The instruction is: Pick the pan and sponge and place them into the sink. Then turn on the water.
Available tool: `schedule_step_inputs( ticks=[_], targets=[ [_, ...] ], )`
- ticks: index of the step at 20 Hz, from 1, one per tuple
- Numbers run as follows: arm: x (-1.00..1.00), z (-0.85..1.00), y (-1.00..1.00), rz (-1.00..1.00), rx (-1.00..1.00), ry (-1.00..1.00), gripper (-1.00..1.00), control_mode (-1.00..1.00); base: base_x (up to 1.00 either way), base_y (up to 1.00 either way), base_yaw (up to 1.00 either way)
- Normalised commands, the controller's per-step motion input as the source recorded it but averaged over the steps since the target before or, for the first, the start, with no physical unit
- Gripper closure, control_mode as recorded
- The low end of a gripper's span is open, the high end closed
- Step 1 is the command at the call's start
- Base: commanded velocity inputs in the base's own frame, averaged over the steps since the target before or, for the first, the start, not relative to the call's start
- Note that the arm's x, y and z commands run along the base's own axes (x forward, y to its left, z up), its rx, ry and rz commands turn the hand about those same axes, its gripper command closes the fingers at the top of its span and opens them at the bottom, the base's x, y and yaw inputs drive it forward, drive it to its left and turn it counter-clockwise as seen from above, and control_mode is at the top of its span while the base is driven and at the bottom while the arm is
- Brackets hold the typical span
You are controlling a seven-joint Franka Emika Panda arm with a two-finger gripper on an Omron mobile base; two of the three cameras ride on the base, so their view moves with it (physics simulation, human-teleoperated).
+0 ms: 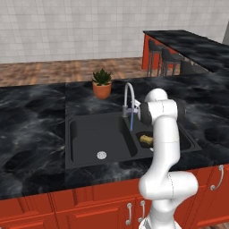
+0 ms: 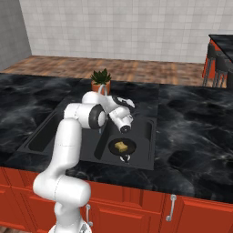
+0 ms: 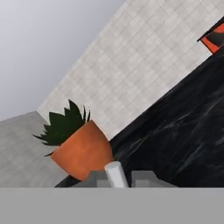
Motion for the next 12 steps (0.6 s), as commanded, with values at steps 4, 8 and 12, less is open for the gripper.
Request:
schedule_step_inputs(
  ticks=[4,8,12],
  targets=[
    [-0.30,-0.10,-0.34,0.03,0.19,0.04,1.00,-1.00,0.00,0.00,0.00],
    [-0.30,-0.10,-0.35,0.03,0.19,0.05,1.00,-1.00,0.00,0.00,0.00],
    [-0.26,0.03,-0.33,0.03,0.21,0.01,1.00,-1.00,0.00,0.00,0.00]
  ],
)
